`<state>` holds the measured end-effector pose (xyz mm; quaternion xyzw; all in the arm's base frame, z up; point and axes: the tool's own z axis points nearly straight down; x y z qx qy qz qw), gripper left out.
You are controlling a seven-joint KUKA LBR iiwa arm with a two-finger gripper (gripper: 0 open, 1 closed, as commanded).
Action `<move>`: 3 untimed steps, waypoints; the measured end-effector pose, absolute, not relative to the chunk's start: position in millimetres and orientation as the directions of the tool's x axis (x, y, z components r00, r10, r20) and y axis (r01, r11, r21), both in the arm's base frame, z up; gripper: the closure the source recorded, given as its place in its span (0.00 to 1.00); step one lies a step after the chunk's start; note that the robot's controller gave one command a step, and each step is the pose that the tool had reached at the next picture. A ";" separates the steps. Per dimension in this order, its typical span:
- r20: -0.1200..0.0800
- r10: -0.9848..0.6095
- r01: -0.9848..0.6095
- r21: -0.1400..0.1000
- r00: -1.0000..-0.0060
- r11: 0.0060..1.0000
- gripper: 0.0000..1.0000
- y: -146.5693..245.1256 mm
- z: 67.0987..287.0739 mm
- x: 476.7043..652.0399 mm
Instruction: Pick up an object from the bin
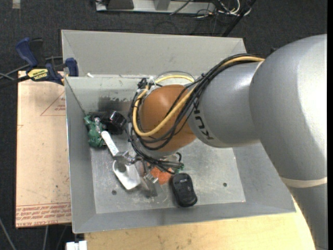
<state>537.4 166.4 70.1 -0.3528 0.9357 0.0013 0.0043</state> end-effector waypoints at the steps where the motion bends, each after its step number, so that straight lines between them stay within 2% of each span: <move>1: -0.009 -0.660 -0.660 -0.001 -0.751 0.751 1.00 166.4 70.1 537.5; 2: -0.009 -0.660 -0.660 -0.001 -0.751 0.751 0.00 166.4 70.0 537.4; 3: -0.010 -0.660 -0.660 0.000 -0.751 0.751 1.00 166.5 70.0 537.5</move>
Offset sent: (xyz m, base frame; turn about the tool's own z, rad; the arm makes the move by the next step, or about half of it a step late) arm 0.0000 0.0000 0.0000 0.0000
